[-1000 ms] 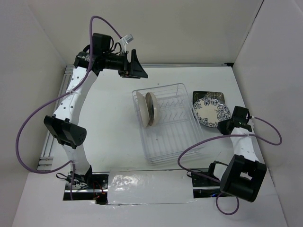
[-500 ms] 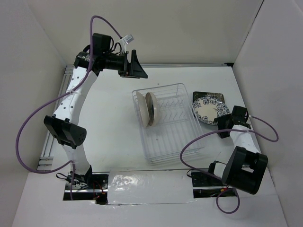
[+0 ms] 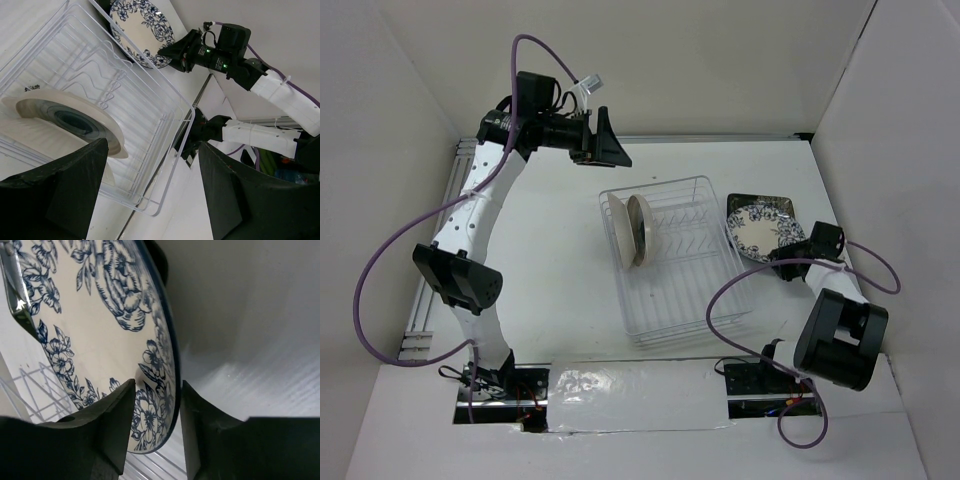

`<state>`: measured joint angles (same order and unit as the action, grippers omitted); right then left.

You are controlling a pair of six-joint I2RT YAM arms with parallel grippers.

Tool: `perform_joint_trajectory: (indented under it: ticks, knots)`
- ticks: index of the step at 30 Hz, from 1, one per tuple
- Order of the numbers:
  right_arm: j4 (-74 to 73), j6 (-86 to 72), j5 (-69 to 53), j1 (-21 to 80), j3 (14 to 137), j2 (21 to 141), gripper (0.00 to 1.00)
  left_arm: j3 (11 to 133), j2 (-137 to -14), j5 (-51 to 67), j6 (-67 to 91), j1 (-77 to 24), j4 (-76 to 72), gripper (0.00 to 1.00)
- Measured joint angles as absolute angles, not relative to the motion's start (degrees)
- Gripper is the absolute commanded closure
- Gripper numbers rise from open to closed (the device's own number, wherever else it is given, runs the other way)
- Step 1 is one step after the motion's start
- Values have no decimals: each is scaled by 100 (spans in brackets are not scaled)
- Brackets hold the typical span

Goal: Load the plates into the dish rack

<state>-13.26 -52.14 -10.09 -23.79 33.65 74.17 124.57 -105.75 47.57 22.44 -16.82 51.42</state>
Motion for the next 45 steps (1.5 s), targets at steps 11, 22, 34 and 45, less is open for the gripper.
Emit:
perform_joint_trajectory:
  ticks: [11,22,34,45]
  knots:
    - [-1293,-5358,-932,-2449,3371,6751,100,12256,-10541,4727,2244,-1682,5116,15]
    - [-2902,-4866,-362,-2451,4091,5964,100,12256,-10538,4733,2248,-1682,5081,15]
    - [-3579,-3583,991,-1710,6198,5304,100,12252,-10532,4727,2252,-1682,5072,15]
    - [-4469,-2383,2224,1426,8047,6163,100,12239,-10468,4598,2296,-1107,5078,15]
